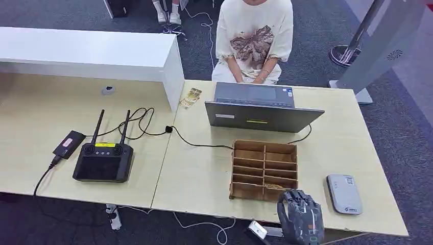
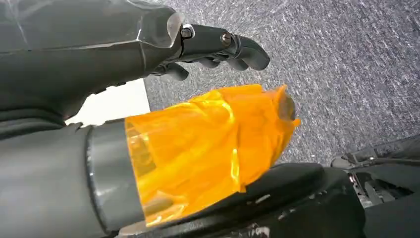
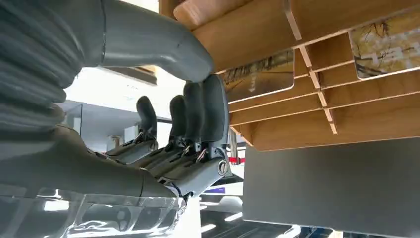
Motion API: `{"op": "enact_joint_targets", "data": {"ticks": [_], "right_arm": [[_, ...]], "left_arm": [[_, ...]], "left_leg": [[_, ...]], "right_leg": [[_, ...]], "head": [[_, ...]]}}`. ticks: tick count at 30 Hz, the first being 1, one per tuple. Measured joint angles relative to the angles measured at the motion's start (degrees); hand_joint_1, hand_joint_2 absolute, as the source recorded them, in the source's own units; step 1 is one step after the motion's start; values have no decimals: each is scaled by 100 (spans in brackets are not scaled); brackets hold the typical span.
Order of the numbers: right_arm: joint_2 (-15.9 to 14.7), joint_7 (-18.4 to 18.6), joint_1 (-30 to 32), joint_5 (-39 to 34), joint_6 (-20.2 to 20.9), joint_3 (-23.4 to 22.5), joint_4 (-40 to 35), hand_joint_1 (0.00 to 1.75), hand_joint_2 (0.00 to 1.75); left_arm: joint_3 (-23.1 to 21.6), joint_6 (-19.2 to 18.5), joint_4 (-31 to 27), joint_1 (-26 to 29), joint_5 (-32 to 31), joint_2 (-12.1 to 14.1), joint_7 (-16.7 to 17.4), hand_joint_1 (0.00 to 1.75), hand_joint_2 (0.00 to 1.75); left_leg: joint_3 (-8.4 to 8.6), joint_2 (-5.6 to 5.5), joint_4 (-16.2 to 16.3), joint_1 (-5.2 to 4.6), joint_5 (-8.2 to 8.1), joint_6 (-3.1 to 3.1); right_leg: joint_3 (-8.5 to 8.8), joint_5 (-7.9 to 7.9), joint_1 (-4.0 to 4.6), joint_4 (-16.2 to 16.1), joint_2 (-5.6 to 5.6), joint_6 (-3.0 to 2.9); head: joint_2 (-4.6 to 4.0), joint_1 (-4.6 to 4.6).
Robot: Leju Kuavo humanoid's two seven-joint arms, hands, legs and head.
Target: Pass the card to the sensor for recognition and then transmit it.
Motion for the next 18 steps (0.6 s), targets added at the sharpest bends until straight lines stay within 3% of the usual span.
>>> {"op": "enact_joint_targets", "data": {"ticks": [18], "right_arm": [[70, -66, -2, 44, -9, -118, 144, 119, 175]], "left_arm": [[0, -35, 0, -5, -52, 0, 114, 0, 0]], "left_leg": [[0, 0, 0, 0, 0, 0]], "right_leg": [[0, 0, 0, 0, 0, 0]], "head": [[0, 0]]}}
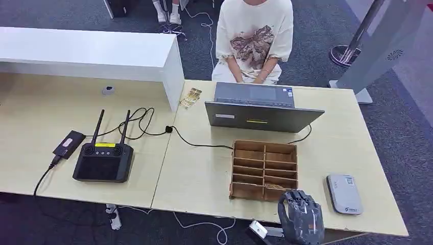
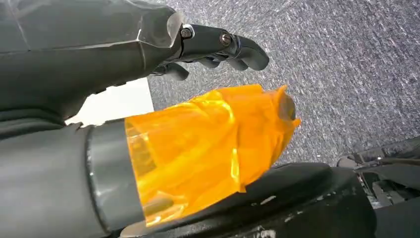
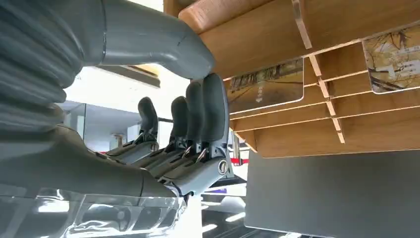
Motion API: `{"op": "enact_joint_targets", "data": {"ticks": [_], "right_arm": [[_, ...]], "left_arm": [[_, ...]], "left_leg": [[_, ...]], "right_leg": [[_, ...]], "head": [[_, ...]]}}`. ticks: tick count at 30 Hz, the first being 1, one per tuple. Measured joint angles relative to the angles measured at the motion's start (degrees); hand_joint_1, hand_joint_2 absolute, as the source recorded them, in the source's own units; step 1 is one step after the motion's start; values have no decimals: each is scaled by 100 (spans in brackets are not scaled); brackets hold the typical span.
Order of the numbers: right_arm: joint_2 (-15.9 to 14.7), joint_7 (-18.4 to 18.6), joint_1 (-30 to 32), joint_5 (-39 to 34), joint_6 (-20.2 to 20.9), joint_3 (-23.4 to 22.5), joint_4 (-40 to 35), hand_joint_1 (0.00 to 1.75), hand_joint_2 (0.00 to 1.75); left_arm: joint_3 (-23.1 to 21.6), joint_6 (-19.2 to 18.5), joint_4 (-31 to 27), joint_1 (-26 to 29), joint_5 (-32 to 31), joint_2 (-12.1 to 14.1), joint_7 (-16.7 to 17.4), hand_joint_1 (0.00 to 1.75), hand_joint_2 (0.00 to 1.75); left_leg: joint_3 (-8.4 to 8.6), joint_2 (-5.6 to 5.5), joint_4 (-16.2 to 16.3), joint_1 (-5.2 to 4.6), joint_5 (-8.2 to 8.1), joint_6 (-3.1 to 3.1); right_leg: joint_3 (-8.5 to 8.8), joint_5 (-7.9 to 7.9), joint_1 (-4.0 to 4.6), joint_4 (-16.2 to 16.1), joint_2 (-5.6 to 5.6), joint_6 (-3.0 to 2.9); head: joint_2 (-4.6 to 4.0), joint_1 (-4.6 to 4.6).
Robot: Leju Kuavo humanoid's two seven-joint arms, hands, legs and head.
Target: Pass the card to the sensor for recognition and then transmit it.
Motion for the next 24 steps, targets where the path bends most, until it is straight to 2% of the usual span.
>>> {"op": "enact_joint_targets", "data": {"ticks": [1, 5, 9, 12, 16, 24], "right_arm": [[7, -2, 0, 0, -4, -9, 6, 113, 175], [26, -2, -4, 0, -46, -20, 20, 117, 175], [37, -4, -8, 2, -72, -31, 46, 133, 175], [42, -4, -6, 2, -96, -48, 48, 154, 175], [50, -20, 0, 17, -129, -131, 46, 171, 175], [57, -9, 161, 35, -304, -380, -75, 175, 175]], "left_arm": [[0, 2, 0, 0, 0, 0, 0, 0, 0], [0, 4, 0, -1, -2, 0, 0, 0, 0], [0, 11, 0, -2, -18, 0, 0, 0, 0], [0, 15, 0, -3, -17, 0, 0, 0, 0], [0, 17, 0, -4, -17, 0, 0, 0, 0], [0, 28, 0, -3, 9, 0, -9, 0, 0]], "left_leg": [[0, 0, 0, 0, 0, 0], [0, 0, 0, 0, 0, 0], [0, 0, 0, 0, 0, 0], [0, 0, 0, 0, 0, 0], [0, 0, 0, 0, 0, 0], [0, 0, 0, 0, 0, 0]], "right_leg": [[0, 0, 0, 0, 0, 0], [0, 0, 0, 0, 0, 0], [0, 0, 0, 0, 0, 0], [0, 0, 0, 0, 0, 0], [0, 0, 0, 0, 0, 0], [0, 0, 0, 0, 0, 0]], "head": [[0, 0], [0, 0], [0, 0], [0, 0], [0, 0], [0, 0]]}}
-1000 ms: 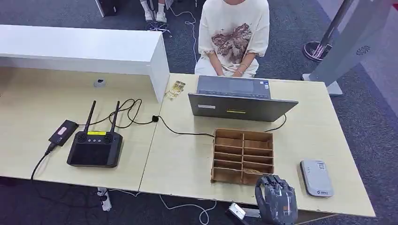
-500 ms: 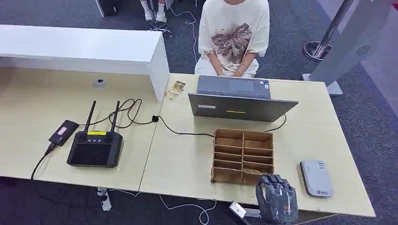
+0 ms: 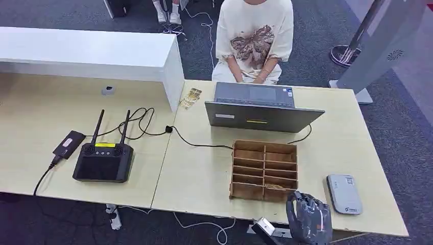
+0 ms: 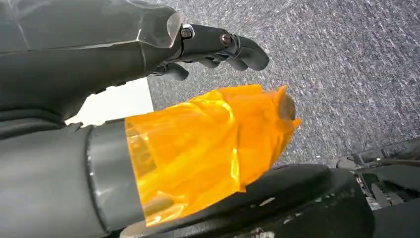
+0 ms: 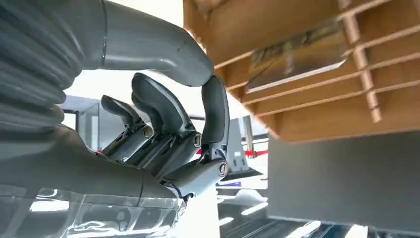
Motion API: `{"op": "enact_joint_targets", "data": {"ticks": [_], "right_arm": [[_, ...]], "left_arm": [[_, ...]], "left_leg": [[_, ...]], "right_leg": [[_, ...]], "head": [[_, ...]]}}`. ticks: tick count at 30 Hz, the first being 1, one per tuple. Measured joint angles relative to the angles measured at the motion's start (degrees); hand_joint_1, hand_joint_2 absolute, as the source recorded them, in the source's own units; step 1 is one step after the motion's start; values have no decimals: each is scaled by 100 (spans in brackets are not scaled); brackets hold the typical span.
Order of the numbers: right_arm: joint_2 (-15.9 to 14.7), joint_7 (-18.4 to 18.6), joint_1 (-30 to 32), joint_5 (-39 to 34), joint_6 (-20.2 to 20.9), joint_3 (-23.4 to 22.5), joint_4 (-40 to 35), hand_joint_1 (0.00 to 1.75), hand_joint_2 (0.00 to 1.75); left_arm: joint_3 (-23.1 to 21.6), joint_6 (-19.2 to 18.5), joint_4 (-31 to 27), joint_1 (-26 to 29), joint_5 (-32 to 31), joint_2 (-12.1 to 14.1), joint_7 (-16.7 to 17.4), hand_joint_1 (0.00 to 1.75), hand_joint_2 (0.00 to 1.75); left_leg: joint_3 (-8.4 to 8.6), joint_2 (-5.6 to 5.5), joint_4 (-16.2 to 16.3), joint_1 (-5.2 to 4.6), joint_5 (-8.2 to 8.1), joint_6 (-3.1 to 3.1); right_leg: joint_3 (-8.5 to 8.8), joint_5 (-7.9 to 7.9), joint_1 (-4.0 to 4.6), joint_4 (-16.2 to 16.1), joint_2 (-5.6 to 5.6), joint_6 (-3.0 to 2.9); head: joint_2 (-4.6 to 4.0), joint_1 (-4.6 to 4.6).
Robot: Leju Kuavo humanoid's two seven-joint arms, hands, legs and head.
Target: Pass the card to the sensor for recognition and then transmit it.
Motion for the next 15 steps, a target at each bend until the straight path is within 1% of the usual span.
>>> {"op": "enact_joint_targets", "data": {"ticks": [1, 3, 4, 6, 7, 9, 15], "right_arm": [[0, -7, 38, 44, -7, -55, -50, 173, 175], [0, -55, 78, 122, -2, -109, -151, 175, 175], [0, -85, 87, 157, 11, -131, -194, 169, 175], [13, -122, 87, 188, 22, -157, -253, 171, 175], [18, -133, 84, 188, 24, -166, -267, 173, 175], [33, -168, 77, 205, 28, -170, -280, 168, 175], [94, -284, 5, 238, 55, -170, -280, 168, 175]], "left_arm": [[0, 0, 0, 0, 0, 0, 2, 0, 0], [0, 0, 0, 1, 2, 2, 2, 0, 0], [0, -2, 0, 0, 2, 2, 2, 0, 0], [0, -2, 0, 0, 2, 2, 2, 0, 0], [0, -2, 0, 0, 2, 2, 2, 0, 0], [0, -4, 0, 0, 0, 2, 2, 0, 0], [0, -4, 0, -1, -11, 2, 2, 0, 0]], "left_leg": [[0, 0, 0, 0, 0, 0], [0, 0, 0, 0, 0, 0], [0, 0, 0, 0, 0, 0], [0, 0, 0, 0, 0, 0], [1, 0, 0, 0, 0, 0], [1, 0, 0, 0, 0, 0], [1, 0, 0, 0, 0, 0]], "right_leg": [[0, 0, 0, 0, 0, 0], [0, 0, 0, 0, 0, 0], [0, 0, 0, 0, 0, 0], [0, 0, 0, 0, 0, 0], [0, 0, 0, 0, 0, 0], [1, 0, 0, 1, 0, 0], [1, 1, 0, 1, 0, 0]], "head": [[0, 0], [0, -2], [0, 0], [0, 0], [0, 0], [0, 0], [0, 0]]}}
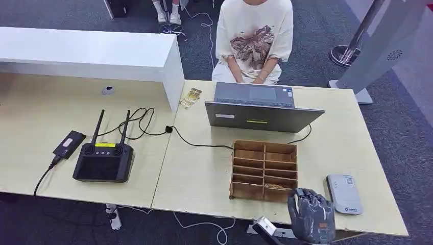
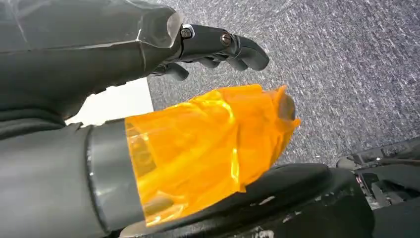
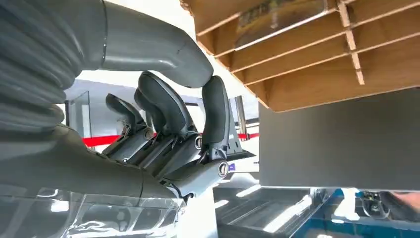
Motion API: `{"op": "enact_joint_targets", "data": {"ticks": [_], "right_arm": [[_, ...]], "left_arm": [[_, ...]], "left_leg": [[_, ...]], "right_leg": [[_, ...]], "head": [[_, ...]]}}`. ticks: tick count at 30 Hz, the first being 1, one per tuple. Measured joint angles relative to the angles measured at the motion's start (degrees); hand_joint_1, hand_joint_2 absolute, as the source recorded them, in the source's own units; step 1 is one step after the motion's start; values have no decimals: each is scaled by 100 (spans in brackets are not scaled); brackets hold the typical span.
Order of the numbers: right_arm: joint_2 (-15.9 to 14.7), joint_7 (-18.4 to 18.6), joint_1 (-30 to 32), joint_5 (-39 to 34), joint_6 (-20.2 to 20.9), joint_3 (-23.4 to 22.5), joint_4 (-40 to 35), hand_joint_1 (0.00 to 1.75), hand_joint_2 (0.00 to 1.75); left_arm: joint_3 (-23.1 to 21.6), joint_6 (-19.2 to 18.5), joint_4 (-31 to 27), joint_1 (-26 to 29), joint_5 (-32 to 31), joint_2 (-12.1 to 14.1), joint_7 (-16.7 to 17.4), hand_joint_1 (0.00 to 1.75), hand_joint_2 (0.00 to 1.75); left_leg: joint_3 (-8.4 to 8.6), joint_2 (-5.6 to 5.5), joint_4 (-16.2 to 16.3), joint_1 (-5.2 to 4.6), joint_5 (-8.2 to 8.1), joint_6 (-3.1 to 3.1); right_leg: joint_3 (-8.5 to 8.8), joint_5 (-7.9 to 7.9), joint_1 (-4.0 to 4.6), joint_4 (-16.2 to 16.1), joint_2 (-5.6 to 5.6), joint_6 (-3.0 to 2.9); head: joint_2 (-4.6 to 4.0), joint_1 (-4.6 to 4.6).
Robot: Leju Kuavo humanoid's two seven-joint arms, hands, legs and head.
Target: Pass the card to the sensor for recognition and then transmit it.
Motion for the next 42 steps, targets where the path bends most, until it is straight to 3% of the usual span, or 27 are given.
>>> {"op": "enact_joint_targets", "data": {"ticks": [36, 37, 42], "right_arm": [[66, -2, -65, 2, 20, 0, 2, 168, 175], [66, -2, -65, 2, 20, 0, 2, 31, 175], [116, -258, -173, -37, 215, 64, 26, 31, 175]], "left_arm": [[0, 0, 0, -3, -17, 0, 0, 0, 0], [0, 0, 0, -3, -17, 0, 0, 0, 0], [0, 0, 0, -7, -46, -2, 0, 0, 0]], "left_leg": [[0, 0, 0, 0, 0, 0], [-1, 0, 0, 0, 0, 0], [0, 7, 0, 0, 0, 0]], "right_leg": [[0, 0, 0, 0, 0, 0], [0, 0, 0, 0, 0, 0], [-1, 0, 0, 0, 4, 0]], "head": [[0, 0], [0, 0], [0, 0]]}}
